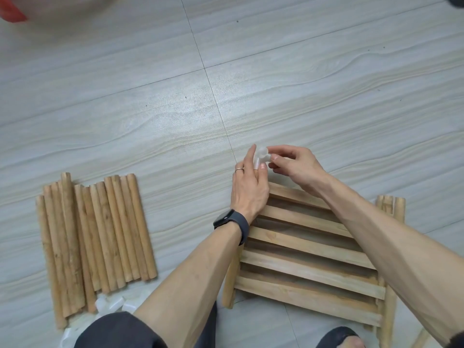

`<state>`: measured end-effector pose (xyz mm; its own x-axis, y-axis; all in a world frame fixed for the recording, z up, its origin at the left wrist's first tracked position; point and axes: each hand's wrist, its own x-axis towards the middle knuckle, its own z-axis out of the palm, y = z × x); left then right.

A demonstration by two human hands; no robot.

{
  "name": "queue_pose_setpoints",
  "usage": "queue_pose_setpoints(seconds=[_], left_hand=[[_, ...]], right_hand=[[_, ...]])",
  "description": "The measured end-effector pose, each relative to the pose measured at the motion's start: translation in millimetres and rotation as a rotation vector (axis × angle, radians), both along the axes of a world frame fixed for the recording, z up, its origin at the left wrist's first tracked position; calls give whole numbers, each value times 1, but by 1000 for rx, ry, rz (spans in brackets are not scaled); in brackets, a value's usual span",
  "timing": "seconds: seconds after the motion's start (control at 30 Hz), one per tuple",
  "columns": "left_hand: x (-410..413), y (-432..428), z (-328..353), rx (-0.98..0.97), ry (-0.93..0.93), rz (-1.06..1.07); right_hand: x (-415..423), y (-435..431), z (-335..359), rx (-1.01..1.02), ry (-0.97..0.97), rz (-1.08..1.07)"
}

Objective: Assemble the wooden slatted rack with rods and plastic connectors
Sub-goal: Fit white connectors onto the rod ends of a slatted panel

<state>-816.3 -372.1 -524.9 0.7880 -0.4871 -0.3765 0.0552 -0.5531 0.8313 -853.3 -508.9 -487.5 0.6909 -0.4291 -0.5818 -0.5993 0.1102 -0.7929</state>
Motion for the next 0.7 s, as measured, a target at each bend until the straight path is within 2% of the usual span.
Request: queue_pose_setpoints(seconds=[0.17,0.33,0.43,0.6,0.7], left_hand=[[1,0,-4,-12,-36,2],[1,1,-5,-25,-87,-9],[0,1,-6,68,-110,-37],[-1,-1,-5,114,-161,-55],[-2,-2,-3,126,-180,-45]], right_hand=[[-1,1,0,-25,-15,13],[0,13,-4,-4,12,-144],[0,14,-7,6,30,-220],[2,14,-6,-84,41,-210],[2,11,-1,-63,40,-180]])
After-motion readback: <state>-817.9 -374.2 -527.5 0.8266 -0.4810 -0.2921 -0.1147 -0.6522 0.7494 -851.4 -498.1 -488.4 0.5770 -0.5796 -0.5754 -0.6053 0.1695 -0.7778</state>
